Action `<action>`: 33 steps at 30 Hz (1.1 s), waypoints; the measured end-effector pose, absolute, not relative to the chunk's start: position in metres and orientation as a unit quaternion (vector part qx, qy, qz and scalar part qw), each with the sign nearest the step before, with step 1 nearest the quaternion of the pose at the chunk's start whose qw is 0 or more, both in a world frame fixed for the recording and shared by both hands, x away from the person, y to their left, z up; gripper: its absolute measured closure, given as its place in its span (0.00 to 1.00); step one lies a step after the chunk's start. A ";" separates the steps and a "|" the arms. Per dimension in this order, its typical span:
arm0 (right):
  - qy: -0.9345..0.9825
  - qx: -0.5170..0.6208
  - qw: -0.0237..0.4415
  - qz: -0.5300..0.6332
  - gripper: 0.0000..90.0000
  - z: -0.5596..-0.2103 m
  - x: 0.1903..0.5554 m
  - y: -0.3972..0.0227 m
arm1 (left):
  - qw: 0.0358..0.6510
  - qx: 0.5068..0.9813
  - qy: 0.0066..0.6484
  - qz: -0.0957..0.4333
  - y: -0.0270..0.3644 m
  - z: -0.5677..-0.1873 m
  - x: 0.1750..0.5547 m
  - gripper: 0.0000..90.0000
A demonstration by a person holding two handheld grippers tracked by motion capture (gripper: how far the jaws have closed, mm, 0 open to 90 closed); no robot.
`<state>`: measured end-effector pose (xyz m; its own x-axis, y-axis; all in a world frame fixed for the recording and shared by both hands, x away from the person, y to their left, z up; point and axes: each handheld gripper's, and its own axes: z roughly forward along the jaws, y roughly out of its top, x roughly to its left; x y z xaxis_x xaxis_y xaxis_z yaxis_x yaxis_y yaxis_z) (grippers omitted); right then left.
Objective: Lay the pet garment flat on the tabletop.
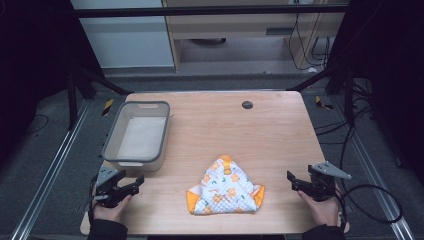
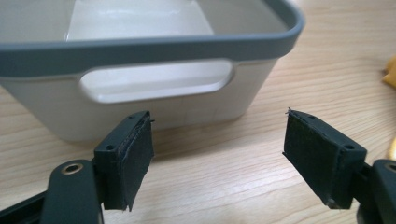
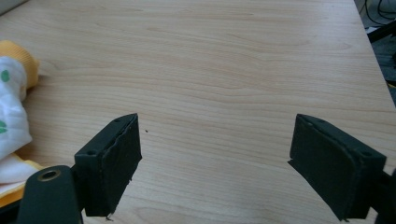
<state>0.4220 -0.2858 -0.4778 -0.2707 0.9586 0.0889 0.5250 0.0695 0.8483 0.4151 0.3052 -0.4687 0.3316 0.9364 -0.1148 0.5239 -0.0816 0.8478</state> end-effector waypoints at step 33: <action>0.731 0.459 0.250 0.439 0.20 -0.436 0.444 -0.240 | 0.460 0.729 0.449 0.236 0.253 -0.427 0.424 0.24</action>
